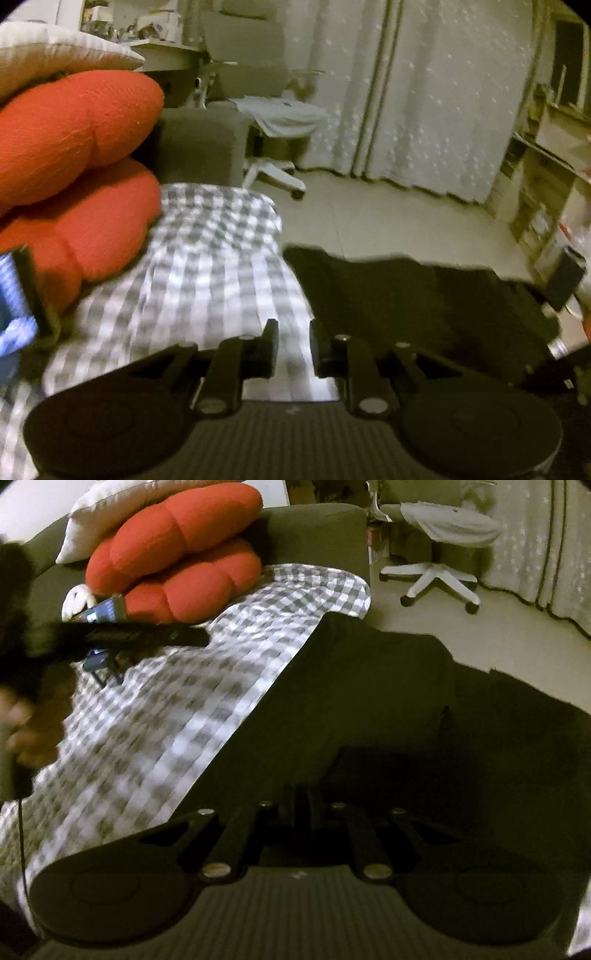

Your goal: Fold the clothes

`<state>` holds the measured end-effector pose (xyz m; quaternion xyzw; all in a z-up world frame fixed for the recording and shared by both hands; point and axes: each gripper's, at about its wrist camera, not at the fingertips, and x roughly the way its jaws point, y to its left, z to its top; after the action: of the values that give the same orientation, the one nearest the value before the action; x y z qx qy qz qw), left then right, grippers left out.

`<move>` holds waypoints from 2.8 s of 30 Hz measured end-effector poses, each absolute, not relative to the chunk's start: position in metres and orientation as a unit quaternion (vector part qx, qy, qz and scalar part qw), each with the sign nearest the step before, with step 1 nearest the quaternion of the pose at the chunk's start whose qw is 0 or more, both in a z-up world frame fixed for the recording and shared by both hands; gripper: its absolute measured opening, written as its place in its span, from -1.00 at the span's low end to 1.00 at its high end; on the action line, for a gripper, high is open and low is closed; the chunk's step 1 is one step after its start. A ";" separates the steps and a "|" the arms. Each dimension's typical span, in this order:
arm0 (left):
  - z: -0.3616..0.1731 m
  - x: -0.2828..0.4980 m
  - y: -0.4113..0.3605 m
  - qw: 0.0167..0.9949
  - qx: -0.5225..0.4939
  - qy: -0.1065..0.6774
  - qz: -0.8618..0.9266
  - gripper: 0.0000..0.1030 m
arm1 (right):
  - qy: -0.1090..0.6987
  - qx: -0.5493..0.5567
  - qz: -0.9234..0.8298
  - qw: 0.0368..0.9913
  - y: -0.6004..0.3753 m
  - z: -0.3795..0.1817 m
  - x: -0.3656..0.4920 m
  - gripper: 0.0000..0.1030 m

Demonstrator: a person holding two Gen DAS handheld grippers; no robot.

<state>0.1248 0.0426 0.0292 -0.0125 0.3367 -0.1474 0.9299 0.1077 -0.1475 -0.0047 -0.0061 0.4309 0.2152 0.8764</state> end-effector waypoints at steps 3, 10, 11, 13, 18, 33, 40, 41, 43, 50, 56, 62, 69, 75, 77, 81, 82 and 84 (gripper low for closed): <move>0.033 0.090 0.035 0.928 -0.006 0.345 -0.141 -0.60 | 0.440 -0.006 0.208 0.874 -0.147 -0.004 0.077 -0.76; 0.027 0.026 0.022 0.916 -0.028 0.381 -0.118 -0.57 | 0.457 0.007 0.197 0.867 -0.147 -0.008 0.001 -0.76; 0.023 0.019 0.021 0.913 -0.034 0.388 -0.117 -0.57 | 0.457 0.015 0.194 0.868 -0.149 -0.010 -0.009 -0.76; 0.013 0.005 0.022 0.909 -0.042 0.398 -0.112 -0.57 | 0.455 0.028 0.190 0.870 -0.150 -0.015 -0.027 -0.76; -0.017 -0.015 0.024 0.896 -0.058 0.425 -0.112 -0.57 | 0.447 0.046 0.202 0.870 -0.139 -0.026 -0.058 -0.75; -0.032 -0.023 0.015 0.901 0.026 0.415 -0.124 -0.64 | 0.426 0.091 0.173 0.883 -0.139 -0.034 -0.069 -0.96; -0.032 -0.023 0.021 0.898 0.041 0.418 -0.130 -0.86 | 0.415 0.157 0.157 0.882 -0.152 -0.040 -0.081 -0.90; -0.032 -0.023 0.021 0.898 0.042 0.418 -0.131 -0.86 | 0.413 0.154 0.155 0.884 -0.151 -0.039 -0.082 -0.81; -0.032 -0.024 0.021 0.898 0.044 0.418 -0.133 -0.86 | 0.409 0.146 0.152 0.888 -0.149 -0.038 -0.085 -0.73; -0.030 -0.026 0.022 0.895 0.039 0.421 -0.142 -0.84 | 0.391 0.119 0.140 0.902 -0.138 -0.041 -0.112 -0.59; -0.029 -0.027 0.019 0.894 0.043 0.420 -0.148 -0.82 | 0.373 0.109 0.129 0.912 -0.130 -0.047 -0.136 -0.65; -0.029 -0.026 0.020 0.893 0.043 0.424 -0.148 -0.80 | 0.341 0.165 0.108 0.919 -0.140 -0.056 -0.175 -0.59; -0.026 -0.030 0.019 0.893 0.043 0.422 -0.152 -0.80 | 0.337 0.119 0.088 0.930 -0.109 -0.082 -0.221 -0.11; -0.020 -0.035 0.017 0.895 0.045 0.415 -0.156 -0.78 | 0.337 0.156 0.071 0.926 -0.103 -0.107 -0.224 -0.11; -0.019 -0.037 0.017 0.896 0.045 0.413 -0.159 -0.77 | 0.343 0.197 0.056 0.917 -0.109 -0.116 -0.223 -0.11; -0.014 -0.041 0.019 0.898 0.045 0.408 -0.158 -0.76 | 0.351 0.276 0.039 0.894 -0.121 -0.133 -0.231 -0.11; -0.013 -0.042 0.019 0.899 0.044 0.406 -0.158 -0.76 | 0.348 0.288 0.042 0.891 -0.121 -0.135 -0.232 -0.11; -0.009 -0.044 0.019 0.901 0.042 0.401 -0.158 -0.71 | 0.340 0.290 0.053 0.893 -0.116 -0.136 -0.231 -0.11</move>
<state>-0.0436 0.0188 -0.0095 0.0416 0.4015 -0.1578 0.9012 -0.2312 -0.1157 -0.1360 0.2900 0.3401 0.0532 0.8930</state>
